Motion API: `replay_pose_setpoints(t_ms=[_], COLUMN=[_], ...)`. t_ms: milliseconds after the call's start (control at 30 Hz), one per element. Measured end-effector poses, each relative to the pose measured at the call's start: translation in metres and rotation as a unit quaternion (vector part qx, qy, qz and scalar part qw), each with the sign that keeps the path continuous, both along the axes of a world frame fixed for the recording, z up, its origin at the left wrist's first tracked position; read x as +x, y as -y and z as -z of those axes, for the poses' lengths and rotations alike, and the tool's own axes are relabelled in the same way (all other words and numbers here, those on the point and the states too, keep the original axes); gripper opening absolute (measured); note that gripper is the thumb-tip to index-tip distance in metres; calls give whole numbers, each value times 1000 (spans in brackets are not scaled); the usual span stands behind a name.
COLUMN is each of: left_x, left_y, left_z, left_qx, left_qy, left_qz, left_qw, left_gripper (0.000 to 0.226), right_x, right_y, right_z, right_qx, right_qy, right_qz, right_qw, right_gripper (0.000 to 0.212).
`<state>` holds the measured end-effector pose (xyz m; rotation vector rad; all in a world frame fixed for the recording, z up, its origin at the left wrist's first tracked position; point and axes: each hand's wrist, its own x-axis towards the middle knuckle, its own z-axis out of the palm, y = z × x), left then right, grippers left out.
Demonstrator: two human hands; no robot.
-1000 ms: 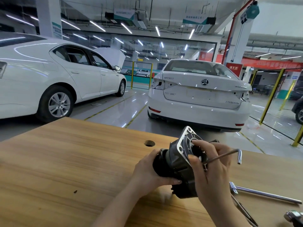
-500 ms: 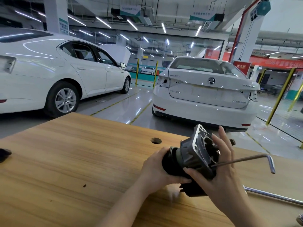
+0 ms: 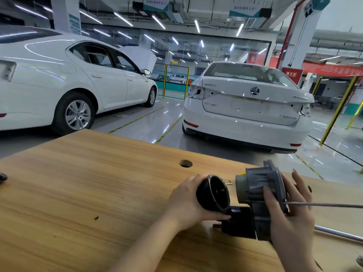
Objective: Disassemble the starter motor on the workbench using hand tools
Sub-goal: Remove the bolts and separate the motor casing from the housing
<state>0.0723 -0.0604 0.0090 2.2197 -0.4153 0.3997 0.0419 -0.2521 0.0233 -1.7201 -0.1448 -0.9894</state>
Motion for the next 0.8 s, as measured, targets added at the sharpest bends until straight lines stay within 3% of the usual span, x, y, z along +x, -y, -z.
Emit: replay_pose_setpoints(t_ms=[167, 400, 500, 633, 733, 800], left_x=[1, 4, 2, 3, 5, 8], left_y=[0, -25, -40, -48, -52, -56], left_z=[4, 3, 5, 8, 10, 13], left_qx=[-7, -12, -2, 28, 16, 58], left_qy=[33, 39, 65, 100, 141, 167], left_qz=[-9, -15, -22, -73, -102, -155], left_qw=[999, 999, 998, 992, 985, 972], left_gripper=[77, 65, 73, 80, 72, 78], right_x=[4, -1, -3, -4, -4, -4], right_y=[3, -1, -2, -3, -3, -3], right_z=[5, 2, 4, 5, 5, 6], right_qx=[59, 36, 38, 27, 27, 25], right_qy=[-25, -22, -12, -11, -11, -8], right_qz=[17, 1, -3, 2, -1, -1], right_qw=[998, 999, 999, 1000, 1000, 1000], right_gripper=[40, 40, 41, 41, 42, 44])
